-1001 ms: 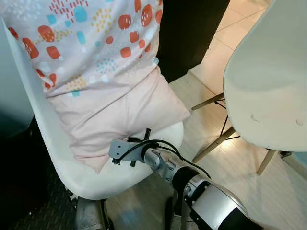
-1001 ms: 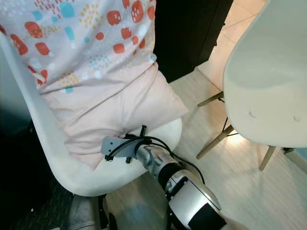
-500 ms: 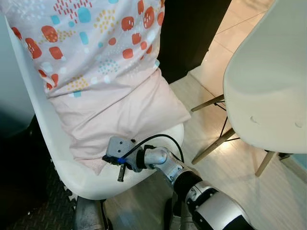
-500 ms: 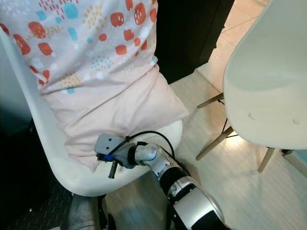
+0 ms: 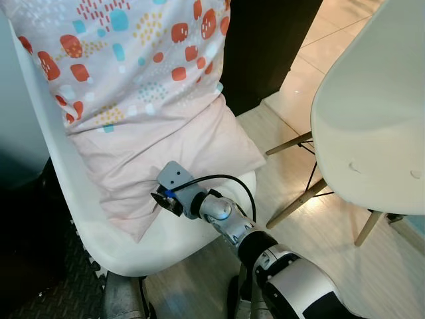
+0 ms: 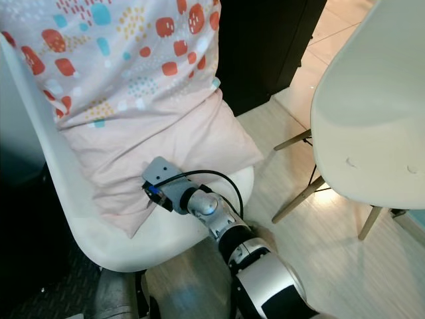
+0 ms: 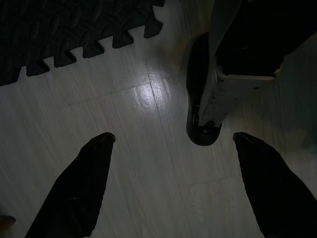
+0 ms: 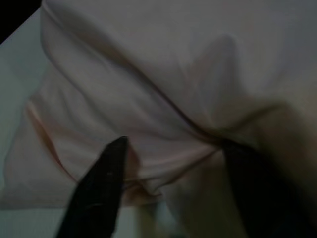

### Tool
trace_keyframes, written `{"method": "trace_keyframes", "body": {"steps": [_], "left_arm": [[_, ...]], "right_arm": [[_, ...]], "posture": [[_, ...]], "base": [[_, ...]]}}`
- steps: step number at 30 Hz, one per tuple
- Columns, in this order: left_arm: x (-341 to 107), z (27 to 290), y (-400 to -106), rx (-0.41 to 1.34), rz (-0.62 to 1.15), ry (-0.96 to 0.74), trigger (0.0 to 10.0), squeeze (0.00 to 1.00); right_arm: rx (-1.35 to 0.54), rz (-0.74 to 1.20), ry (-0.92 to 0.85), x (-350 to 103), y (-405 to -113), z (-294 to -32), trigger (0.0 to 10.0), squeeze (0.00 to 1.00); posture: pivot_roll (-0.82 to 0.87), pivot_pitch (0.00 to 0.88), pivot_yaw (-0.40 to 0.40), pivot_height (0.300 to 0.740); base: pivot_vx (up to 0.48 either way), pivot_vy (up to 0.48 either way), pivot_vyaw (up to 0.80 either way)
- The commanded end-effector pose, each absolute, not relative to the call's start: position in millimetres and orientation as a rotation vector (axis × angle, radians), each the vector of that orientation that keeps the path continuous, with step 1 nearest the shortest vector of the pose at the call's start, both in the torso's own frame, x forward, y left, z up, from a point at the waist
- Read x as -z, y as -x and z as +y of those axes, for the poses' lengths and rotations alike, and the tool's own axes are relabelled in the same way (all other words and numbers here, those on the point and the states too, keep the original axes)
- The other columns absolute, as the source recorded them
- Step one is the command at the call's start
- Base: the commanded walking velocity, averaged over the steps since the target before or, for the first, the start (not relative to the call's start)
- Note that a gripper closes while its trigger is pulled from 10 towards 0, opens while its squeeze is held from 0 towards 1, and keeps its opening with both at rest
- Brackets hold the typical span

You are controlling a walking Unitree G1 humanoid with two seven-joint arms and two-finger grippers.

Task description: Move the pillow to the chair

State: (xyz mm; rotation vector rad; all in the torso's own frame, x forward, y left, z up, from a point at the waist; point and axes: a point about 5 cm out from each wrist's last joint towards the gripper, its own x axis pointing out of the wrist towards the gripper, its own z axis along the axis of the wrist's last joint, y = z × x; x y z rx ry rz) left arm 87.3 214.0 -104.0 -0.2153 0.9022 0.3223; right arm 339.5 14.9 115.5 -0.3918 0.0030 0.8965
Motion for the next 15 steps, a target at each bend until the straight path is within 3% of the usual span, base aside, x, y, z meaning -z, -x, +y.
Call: {"method": "trace_keyframes", "body": {"steps": [1,12,15], "left_arm": [[107.7,211.8,-70.3,-0.307,0.943,0.211,10.0,0.0],[108.0,213.2,-65.3,-0.31,0.95,0.205,10.0,0.0],[108.1,210.8,-66.9,-0.305,0.948,0.208,10.0,0.0]], "right_arm": [[-0.928,-0.016,0.33,-122.2,-332.8,36.0,10.0,1.0],[-0.883,-0.179,0.252,-157.3,-341.4,42.7,10.0,1.0],[-1.043,-0.215,0.11,-172.8,-332.9,56.5,10.0,1.0]], "posture": [[0.14,0.282,-0.078,0.531],[0.15,0.285,-0.065,0.531],[0.16,0.288,-0.064,0.531]], "base": [[0.0,0.0,0.0],[0.0,0.0,0.0],[0.0,0.0,0.0]]}}
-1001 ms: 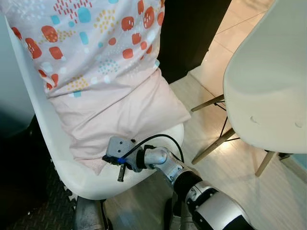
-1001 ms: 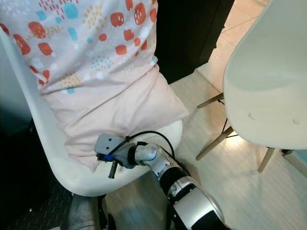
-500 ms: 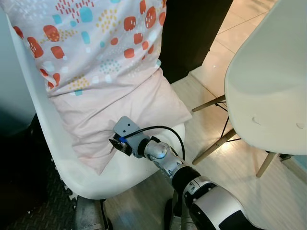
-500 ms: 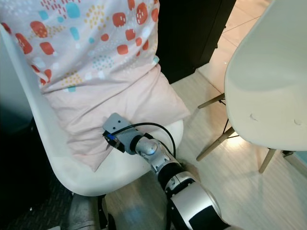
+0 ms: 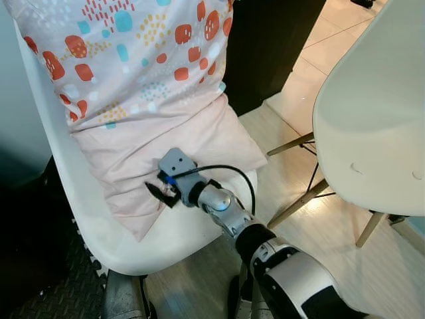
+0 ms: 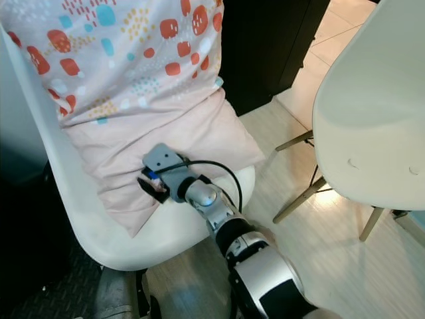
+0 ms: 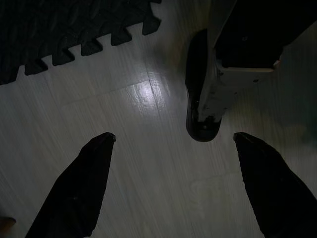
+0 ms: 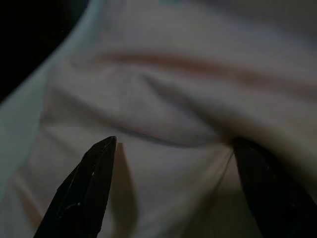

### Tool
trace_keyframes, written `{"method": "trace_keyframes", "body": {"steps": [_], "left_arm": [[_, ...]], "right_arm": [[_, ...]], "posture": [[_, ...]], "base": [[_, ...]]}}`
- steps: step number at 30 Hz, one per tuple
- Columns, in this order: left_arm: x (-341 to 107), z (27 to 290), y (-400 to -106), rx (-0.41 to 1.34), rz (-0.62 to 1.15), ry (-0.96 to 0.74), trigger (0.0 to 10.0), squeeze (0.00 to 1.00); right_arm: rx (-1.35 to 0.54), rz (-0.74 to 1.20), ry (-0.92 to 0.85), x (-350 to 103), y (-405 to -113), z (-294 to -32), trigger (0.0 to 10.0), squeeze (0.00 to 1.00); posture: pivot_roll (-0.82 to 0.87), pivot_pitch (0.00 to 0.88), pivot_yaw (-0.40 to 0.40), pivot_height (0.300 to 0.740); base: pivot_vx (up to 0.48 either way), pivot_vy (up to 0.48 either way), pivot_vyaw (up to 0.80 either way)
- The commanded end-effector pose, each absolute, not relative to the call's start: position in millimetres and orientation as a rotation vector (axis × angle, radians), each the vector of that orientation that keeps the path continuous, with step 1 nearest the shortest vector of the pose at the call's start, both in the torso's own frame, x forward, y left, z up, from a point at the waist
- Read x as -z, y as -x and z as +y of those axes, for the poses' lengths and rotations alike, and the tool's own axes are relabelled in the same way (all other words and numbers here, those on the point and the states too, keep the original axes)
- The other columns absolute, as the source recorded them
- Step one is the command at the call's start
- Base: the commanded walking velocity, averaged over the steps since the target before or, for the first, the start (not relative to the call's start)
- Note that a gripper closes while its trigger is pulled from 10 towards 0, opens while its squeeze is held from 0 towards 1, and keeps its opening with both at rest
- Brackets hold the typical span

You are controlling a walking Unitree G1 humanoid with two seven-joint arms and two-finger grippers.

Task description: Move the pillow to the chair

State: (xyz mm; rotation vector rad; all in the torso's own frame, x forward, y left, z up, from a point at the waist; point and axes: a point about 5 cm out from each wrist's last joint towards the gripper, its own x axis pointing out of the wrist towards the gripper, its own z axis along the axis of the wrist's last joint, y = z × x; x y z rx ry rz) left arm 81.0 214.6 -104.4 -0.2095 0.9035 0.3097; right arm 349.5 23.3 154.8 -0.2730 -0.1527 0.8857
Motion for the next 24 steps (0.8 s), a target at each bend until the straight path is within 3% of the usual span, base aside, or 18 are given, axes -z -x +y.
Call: {"method": "trace_keyframes", "body": {"steps": [1,3,7,13,20,21,22,23,24], "left_arm": [[108.1,210.8,-66.9,-0.305,0.948,0.208,10.0,0.0],[108.2,209.7,-67.8,-0.3,0.947,0.21,10.0,0.0],[108.2,209.8,-68.1,-0.297,0.948,0.209,10.0,0.0],[108.2,209.4,-68.7,-0.29,0.95,0.206,10.0,0.0],[108.5,208.3,-67.8,-0.286,0.953,0.206,10.0,0.0],[109.0,206.9,-66.4,-0.282,0.957,0.206,10.0,0.0],[109.0,206.6,-66.3,-0.281,0.957,0.207,10.0,0.0],[109.0,206.6,-66.3,-0.281,0.957,0.207,10.0,0.0],[109.0,206.6,-66.3,-0.283,0.957,0.208,10.0,0.0]], "right_arm": [[-1.043,-0.215,0.11,-172.8,-332.9,56.5,10.0,1.0],[-1.215,-0.224,-0.021,-181.5,-323.5,63.3,10.0,1.0],[-1.233,-0.249,-0.006,-186.2,-323.4,62.7,10.0,1.0],[-1.054,-0.177,0.43,-156.4,-331.6,58.0,10.0,1.0],[-0.964,-0.081,0.573,-139.5,-334.0,55.5,10.0,1.0],[-0.974,-0.024,0.682,-126.2,-330.2,55.7,10.0,1.0],[-0.982,-0.008,0.73,-120.4,-328.2,55.5,10.0,0.81],[-0.982,-0.008,0.73,-120.4,-328.2,55.5,10.0,0.81],[-0.986,0.04,0.764,-112.1,-326.3,53.5,10.0,0.0]], "posture": [[0.16,0.288,-0.064,0.531],[0.15,0.288,-0.067,0.531],[0.15,0.287,-0.067,0.531],[0.15,0.284,-0.07,0.531],[0.15,0.289,-0.069,0.531],[0.15,0.294,-0.073,0.531],[0.15,0.298,-0.076,0.531],[0.15,0.298,-0.076,0.531],[0.15,0.297,-0.08,0.531]], "base": [[0.0,0.0,0.0],[0.0,0.0,0.0],[0.0,0.0,0.0],[0.0,0.0,0.0],[0.0,0.0,0.0],[0.0,0.0,0.0],[0.0,0.0,0.0],[0.0,0.0,0.0],[0.0,0.0,0.0]]}}
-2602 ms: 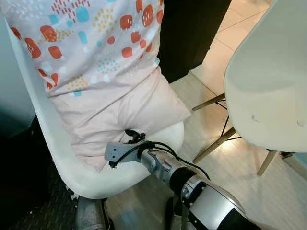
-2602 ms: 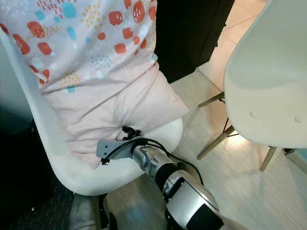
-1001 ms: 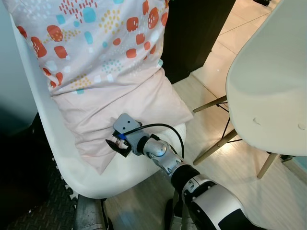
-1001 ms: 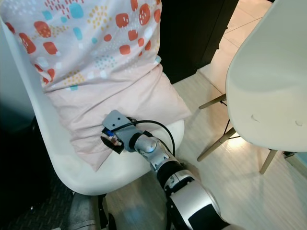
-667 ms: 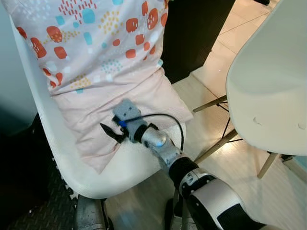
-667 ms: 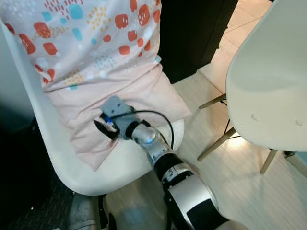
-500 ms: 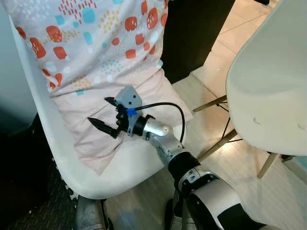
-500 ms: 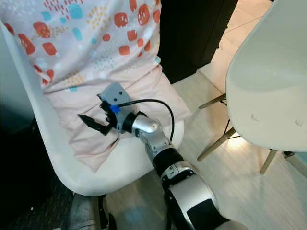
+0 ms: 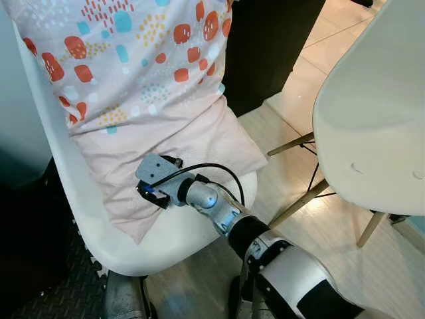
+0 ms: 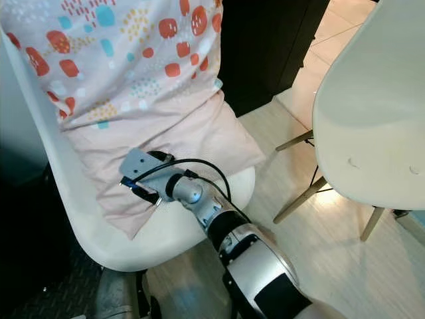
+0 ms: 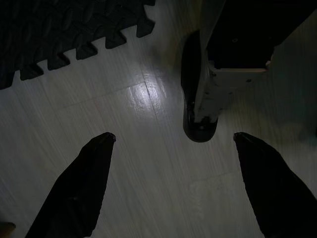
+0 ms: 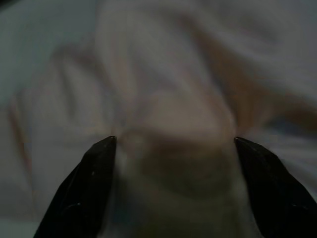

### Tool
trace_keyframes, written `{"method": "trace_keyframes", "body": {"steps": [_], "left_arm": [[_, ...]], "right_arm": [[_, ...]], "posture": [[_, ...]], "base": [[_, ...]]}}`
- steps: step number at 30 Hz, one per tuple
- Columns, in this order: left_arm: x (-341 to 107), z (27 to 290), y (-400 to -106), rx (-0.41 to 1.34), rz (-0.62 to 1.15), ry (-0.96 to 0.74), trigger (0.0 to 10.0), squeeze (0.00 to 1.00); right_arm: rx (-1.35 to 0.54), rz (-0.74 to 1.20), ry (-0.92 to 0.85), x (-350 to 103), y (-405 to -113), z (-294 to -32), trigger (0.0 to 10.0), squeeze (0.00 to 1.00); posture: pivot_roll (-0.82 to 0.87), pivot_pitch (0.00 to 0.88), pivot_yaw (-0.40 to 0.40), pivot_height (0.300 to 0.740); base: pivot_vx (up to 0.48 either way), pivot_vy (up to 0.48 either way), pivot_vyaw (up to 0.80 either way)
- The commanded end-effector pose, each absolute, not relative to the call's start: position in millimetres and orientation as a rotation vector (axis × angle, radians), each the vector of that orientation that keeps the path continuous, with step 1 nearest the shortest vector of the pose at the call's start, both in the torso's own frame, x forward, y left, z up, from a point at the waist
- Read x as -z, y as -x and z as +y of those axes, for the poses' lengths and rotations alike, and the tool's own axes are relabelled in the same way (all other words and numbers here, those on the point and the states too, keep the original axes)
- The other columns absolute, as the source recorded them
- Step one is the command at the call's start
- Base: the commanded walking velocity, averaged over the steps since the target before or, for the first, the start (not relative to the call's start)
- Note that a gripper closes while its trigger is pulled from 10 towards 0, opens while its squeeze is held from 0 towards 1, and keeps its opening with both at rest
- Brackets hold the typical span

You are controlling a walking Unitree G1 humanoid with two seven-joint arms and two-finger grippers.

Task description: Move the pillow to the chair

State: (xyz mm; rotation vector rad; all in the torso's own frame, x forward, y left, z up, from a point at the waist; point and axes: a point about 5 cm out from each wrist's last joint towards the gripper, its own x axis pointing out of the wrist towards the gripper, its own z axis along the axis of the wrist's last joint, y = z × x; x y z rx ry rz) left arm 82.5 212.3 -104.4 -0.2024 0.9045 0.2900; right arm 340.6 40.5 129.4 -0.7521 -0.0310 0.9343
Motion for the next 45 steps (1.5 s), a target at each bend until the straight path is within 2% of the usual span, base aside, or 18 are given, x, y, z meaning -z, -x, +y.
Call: {"method": "trace_keyframes", "body": {"steps": [1,8,9,10,11,12,21,29,30,31,33,40,42,45], "left_arm": [[109.0,206.6,-66.5,-0.284,0.956,0.208,10.0,0.0],[108.9,207.0,-65.8,-0.29,0.953,0.211,10.0,0.0],[108.9,206.9,-65.6,-0.291,0.953,0.211,10.0,0.0],[108.9,206.9,-65.7,-0.292,0.952,0.213,10.0,0.0],[108.9,206.9,-65.7,-0.292,0.952,0.213,10.0,0.0],[108.9,206.8,-65.2,-0.293,0.952,0.214,10.0,0.0],[108.5,205.3,-68.5,-0.287,0.942,0.216,10.0,0.0],[106.6,209.9,-73.9,-0.303,0.921,0.215,10.0,0.0],[103.1,216.0,-82.7,-0.333,0.877,0.224,10.0,0.0],[103.1,216.0,-82.7,-0.333,0.877,0.224,10.0,0.0],[98.8,222.2,-91.9,-0.358,0.827,0.23,10.0,0.0],[90.0,232.5,-110.4,-0.375,0.743,0.227,10.0,0.0],[87.0,234.5,-118.9,-0.374,0.719,0.227,10.0,0.0],[86.3,232.9,-123.0,-0.368,0.713,0.229,10.0,0.0]], "right_arm": [[-0.987,0.07,0.779,-107.3,-325.4,51.9,10.0,0.0],[-0.941,0.142,0.854,-92.3,-324.9,42.2,10.0,0.0],[-0.935,0.143,0.849,-92.7,-325.8,41.4,7.8,0.0],[-0.929,0.143,0.847,-93.6,-326.7,40.9,4.5,0.0],[-0.929,0.143,0.847,-93.6,-326.7,40.9,4.5,0.0],[-0.922,0.139,0.846,-94.3,-327.5,40.3,0.0,0.0],[-0.879,0.111,0.84,-100.9,-333.1,37.5,0.0,0.0],[-0.935,0.089,0.872,-96.2,-328.7,37.3,0.0,0.0],[-1.032,0.116,0.768,-92.6,-322.5,38.2,0.0,0.0],[-1.032,0.116,0.768,-92.6,-322.5,38.2,0.0,0.0],[-1.149,0.168,0.628,-87.7,-314.7,37.7,0.0,0.0],[-1.377,0.254,0.54,-74.4,-302.3,21.6,0.0,0.0],[-1.504,0.289,0.482,-74.0,-299.6,6.8,0.0,0.0],[-1.572,0.293,0.43,-77.6,-299.4,-1.9,0.0,0.0]], "posture": [[0.15,0.298,-0.08,0.531],[0.14,0.294,-0.085,0.531],[0.14,0.293,-0.084,0.531],[0.14,0.295,-0.084,0.531],[0.14,0.295,-0.084,0.531],[0.14,0.299,-0.079,0.531],[0.14,0.314,-0.086,0.531],[0.13,0.292,-0.078,0.531],[0.12,0.284,-0.082,0.531],[0.12,0.284,-0.082,0.531],[0.12,0.281,-0.086,0.531],[0.11,0.272,-0.087,0.531],[0.11,0.265,-0.086,0.531],[0.11,0.263,-0.083,0.531]], "base": [[0.0,0.0,0.0],[0.0,0.0,0.0],[0.0,0.0,0.0],[0.0,0.0,0.0],[0.0,0.0,0.0],[0.0,0.0,0.0],[0.0,0.0,0.0],[0.0,0.0,0.0],[0.0,0.0,0.0],[0.0,0.0,0.0],[0.0,0.0,0.0],[0.0,0.0,0.0],[0.0,0.0,0.0],[0.0,0.0,0.0]]}}
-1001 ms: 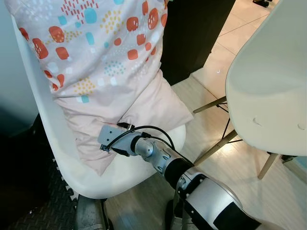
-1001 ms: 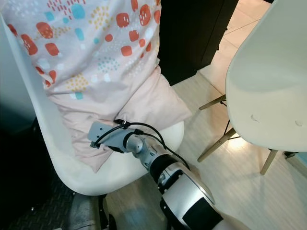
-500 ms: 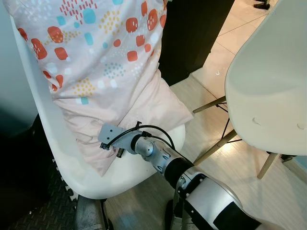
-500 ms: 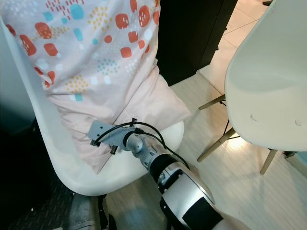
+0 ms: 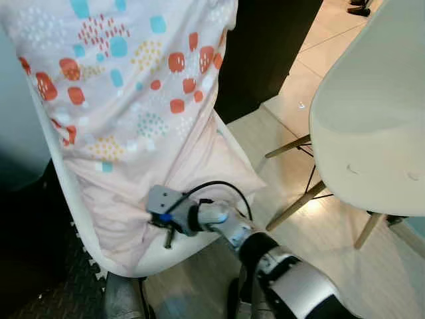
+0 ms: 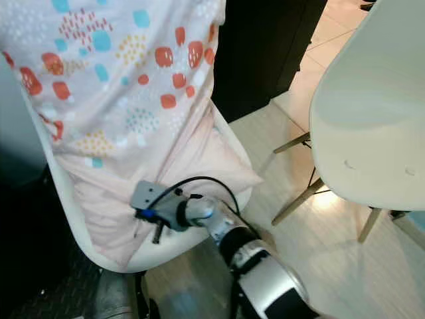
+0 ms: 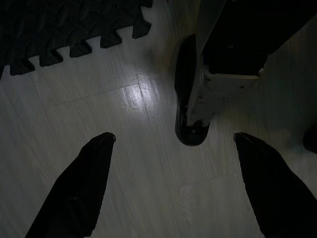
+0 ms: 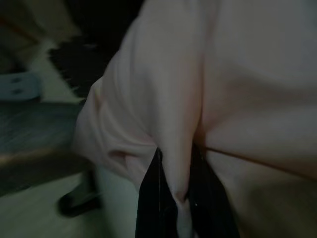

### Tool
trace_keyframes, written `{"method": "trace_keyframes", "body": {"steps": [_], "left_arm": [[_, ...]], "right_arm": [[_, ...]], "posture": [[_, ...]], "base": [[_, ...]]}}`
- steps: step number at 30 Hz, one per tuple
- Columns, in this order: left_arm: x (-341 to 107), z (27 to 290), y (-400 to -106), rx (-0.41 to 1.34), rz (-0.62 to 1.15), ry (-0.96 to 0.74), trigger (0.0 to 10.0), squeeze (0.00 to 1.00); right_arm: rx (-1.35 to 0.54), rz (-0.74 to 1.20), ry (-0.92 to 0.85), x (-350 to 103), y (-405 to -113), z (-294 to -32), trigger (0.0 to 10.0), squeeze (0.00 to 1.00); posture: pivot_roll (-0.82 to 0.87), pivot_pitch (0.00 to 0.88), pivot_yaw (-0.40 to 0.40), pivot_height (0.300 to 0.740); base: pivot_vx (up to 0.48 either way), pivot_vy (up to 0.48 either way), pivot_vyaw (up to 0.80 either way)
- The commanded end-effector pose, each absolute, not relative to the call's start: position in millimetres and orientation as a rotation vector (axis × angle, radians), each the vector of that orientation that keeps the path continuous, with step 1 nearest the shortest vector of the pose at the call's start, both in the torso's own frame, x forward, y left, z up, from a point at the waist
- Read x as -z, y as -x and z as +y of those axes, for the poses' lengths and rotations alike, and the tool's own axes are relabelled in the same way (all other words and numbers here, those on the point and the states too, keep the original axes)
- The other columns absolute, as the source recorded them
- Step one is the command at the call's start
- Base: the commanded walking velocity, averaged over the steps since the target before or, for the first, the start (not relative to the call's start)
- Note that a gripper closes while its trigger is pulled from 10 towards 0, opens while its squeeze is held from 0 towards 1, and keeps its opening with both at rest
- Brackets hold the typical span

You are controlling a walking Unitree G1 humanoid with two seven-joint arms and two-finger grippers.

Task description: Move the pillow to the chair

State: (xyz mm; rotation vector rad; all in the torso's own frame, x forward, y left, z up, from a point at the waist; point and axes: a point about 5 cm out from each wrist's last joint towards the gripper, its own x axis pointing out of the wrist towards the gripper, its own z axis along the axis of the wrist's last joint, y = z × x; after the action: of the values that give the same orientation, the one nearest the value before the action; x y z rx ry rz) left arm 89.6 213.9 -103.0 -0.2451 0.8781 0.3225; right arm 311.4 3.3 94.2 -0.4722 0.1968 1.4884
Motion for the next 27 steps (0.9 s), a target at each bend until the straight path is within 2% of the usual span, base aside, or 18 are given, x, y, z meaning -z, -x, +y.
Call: {"method": "trace_keyframes", "body": {"steps": [1,9,10,12,13,20,21,23,27], "left_arm": [[86.3,232.9,-123.0,-0.368,0.713,0.229,10.0,0.0],[89.8,224.1,-121.5,-0.346,0.742,0.236,10.0,0.0],[90.4,223.3,-120.4,-0.344,0.747,0.237,10.0,0.0],[90.7,223.1,-119.8,-0.343,0.75,0.237,10.0,0.0],[91.2,222.5,-118.9,-0.339,0.756,0.235,10.0,0.0],[91.3,221.1,-119.8,-0.326,0.759,0.23,10.0,0.0],[88.7,221.5,-126.1,-0.325,0.733,0.232,10.0,0.0],[85.4,224.0,-132.9,-0.323,0.708,0.225,10.0,0.0],[81.5,229.8,-138.5,-0.337,0.678,0.218,10.0,0.0]], "right_arm": [[-1.572,0.293,0.43,-77.6,-299.4,-1.9,0.0,0.0],[-1.535,0.264,0.366,-77.7,-297.9,0.4,0.0,0.0],[-1.46,0.278,0.367,-75.1,-300.5,1.9,4.0,0.0],[-1.407,0.289,0.373,-73.5,-302.6,2.7,4.0,0.0],[-1.376,0.286,0.365,-73.1,-303.5,4.3,10.0,0.0],[-1.269,0.265,0.233,-80.4,-310.6,7.2,10.0,0.0],[-1.24,0.256,0.133,-84.3,-312.4,8.4,10.0,0.0],[-1.238,0.261,0.047,-85.4,-312.2,7.8,10.0,0.0],[-1.241,0.267,-0.013,-84.5,-311.5,4.9,10.0,0.0]], "posture": [[0.11,0.263,-0.083,0.531],[0.1,0.258,-0.074,0.531],[0.1,0.256,-0.074,0.531],[0.1,0.259,-0.071,0.531],[0.1,0.261,-0.07,0.531],[0.1,0.281,-0.066,0.541],[0.09,0.306,-0.062,0.551],[0.09,0.303,-0.068,0.561],[0.09,0.289,-0.063,0.571]], "base": [[0.0,0.0,0.0],[0.0,0.0,0.0],[0.0,0.0,0.0],[0.0,0.0,0.0],[0.0,0.0,0.0],[0.0,0.0,0.0],[0.0,0.0,0.0],[0.0,0.0,0.0],[0.0,0.0,0.0]]}}
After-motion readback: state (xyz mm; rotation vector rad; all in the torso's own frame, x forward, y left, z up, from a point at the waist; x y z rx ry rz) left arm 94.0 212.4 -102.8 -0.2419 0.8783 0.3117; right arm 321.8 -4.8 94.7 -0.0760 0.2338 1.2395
